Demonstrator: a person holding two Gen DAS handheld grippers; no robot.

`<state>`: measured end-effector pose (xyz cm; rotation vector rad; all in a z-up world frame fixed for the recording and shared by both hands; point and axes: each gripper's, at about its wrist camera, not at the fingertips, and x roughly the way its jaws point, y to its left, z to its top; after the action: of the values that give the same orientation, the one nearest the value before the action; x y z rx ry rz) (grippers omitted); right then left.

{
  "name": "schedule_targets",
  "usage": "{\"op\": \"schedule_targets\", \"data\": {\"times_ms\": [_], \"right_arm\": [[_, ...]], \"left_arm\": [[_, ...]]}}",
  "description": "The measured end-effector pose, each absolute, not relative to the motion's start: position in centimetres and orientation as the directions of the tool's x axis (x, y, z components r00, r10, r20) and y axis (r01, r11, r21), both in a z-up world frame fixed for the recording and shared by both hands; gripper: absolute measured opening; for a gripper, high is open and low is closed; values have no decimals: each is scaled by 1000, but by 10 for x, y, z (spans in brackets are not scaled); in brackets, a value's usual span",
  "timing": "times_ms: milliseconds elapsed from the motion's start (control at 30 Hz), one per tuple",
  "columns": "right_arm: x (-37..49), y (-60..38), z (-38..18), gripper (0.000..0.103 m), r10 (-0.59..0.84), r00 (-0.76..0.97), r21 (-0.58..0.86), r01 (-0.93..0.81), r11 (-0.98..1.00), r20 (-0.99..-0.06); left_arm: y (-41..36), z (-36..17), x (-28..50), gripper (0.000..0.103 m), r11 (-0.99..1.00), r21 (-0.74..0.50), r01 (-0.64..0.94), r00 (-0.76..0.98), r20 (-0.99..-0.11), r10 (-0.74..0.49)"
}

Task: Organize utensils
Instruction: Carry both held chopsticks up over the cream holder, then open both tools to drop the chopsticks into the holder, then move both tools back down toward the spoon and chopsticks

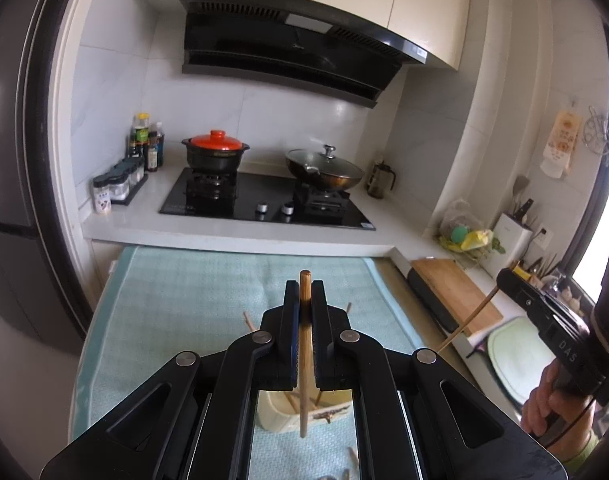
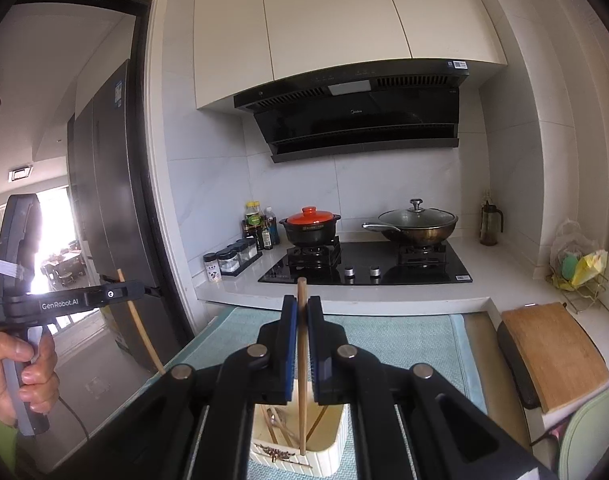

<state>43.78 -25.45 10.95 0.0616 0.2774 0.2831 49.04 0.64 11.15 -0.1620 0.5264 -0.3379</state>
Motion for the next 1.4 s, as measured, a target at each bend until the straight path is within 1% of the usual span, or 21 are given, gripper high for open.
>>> {"op": "schedule_targets", "data": {"times_ms": [167, 267, 467, 667, 767, 867, 900, 933, 967, 1000, 1033, 1067, 1133, 1233, 1300, 1333, 1400], "right_arm": [[476, -240, 93, 5, 279, 911, 72, -270, 960, -305], [497, -236, 76, 5, 276, 896, 72, -268, 961, -349], [536, -232, 38, 5, 281, 837, 85, -274, 958, -469], [562, -227, 0, 5, 303, 750, 109, -298, 948, -589], [571, -225, -12, 6, 303, 716, 119, -296, 948, -628], [580, -227, -18, 6, 304, 697, 143, -281, 949, -650], [581, -228, -17, 7, 302, 694, 147, -276, 950, -654], [582, -229, -16, 12, 297, 694, 146, -270, 952, -656], [582, -229, -12, 26, 289, 698, 140, -264, 954, -655], [579, -230, -8, 35, 287, 705, 139, -262, 955, -649], [576, -231, -2, 49, 290, 713, 142, -261, 955, -638], [570, -233, 6, 52, 294, 724, 145, -262, 954, -624], [556, -235, 21, 52, 293, 743, 134, -267, 954, -602], [523, -241, 48, 52, 290, 776, 109, -279, 954, -561], [490, -245, 65, 52, 293, 796, 83, -295, 952, -529], [470, -247, 72, 53, 291, 807, 63, -303, 951, -513], [429, -251, 83, 60, 279, 831, 15, -310, 950, -482]], "left_arm": [[-1, 93, 531, 3, 941, -225, 253, 803, -493, -334], [-5, 78, 554, 3, 943, -228, 242, 791, -517, -328], [-15, 37, 590, 3, 954, -209, 217, 754, -584, -300], [-23, -2, 607, 3, 959, -197, 205, 699, -657, -284], [-29, -13, 610, 4, 964, -174, 200, 676, -688, -265], [-29, -19, 611, 5, 971, -162, 173, 665, -709, -237], [-28, -20, 611, 15, 974, -158, 161, 661, -715, -226], [-27, -19, 612, 24, 976, -155, 153, 658, -721, -218], [-25, -15, 610, 46, 977, -155, 146, 664, -717, -213], [-22, -10, 605, 61, 978, -154, 137, 681, -703, -206], [-19, -3, 600, 66, 980, -150, 132, 697, -689, -199], [-16, 3, 593, 71, 981, -143, 130, 709, -678, -193], [-9, 19, 575, 75, 983, -131, 132, 728, -660, -186], [5, 41, 536, 84, 983, -115, 142, 746, -641, -183], [17, 54, 501, 95, 983, -108, 147, 758, -627, -182], [24, 58, 482, 98, 983, -108, 150, 765, -617, -185], [38, 61, 442, 100, 980, -107, 165, 779, -596, -196]]}}
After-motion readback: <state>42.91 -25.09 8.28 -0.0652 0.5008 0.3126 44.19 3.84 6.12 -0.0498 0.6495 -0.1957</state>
